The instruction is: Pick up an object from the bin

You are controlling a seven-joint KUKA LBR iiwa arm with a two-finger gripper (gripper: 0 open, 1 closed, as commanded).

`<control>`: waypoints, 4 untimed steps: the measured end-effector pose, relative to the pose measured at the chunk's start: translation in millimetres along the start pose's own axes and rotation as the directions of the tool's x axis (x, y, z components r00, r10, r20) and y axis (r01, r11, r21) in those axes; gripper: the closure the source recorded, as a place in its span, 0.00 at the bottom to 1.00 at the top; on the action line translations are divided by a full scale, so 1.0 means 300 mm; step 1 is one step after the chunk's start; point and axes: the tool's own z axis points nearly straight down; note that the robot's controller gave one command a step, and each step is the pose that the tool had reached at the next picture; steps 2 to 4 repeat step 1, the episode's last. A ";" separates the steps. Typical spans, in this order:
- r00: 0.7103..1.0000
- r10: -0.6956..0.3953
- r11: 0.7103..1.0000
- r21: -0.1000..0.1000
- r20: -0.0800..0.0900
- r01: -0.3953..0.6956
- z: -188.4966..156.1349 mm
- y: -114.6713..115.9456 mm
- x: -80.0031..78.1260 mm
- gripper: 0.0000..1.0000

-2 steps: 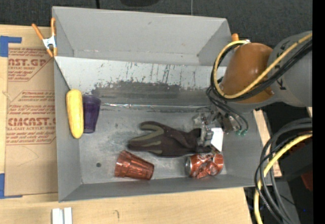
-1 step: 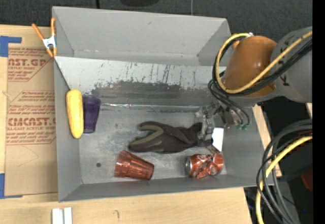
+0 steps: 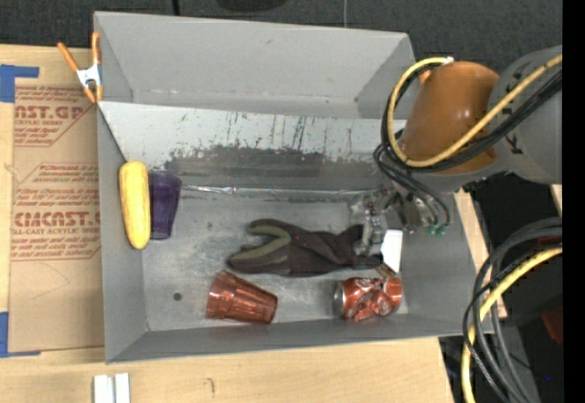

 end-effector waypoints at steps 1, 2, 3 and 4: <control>1.000 -0.008 1.000 0.004 0.012 0.008 -0.245 -0.009 -0.025 1.00; 1.000 -0.008 1.000 0.004 0.012 0.008 -0.245 -0.009 -0.025 1.00; 1.000 -0.008 1.000 0.004 0.012 0.008 -0.245 -0.009 -0.025 1.00; 1.000 -0.008 1.000 0.004 0.012 0.008 -0.245 -0.009 -0.025 1.00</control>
Offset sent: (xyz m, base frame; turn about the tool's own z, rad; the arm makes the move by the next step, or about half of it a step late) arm 0.0288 0.0095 0.0778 0.0146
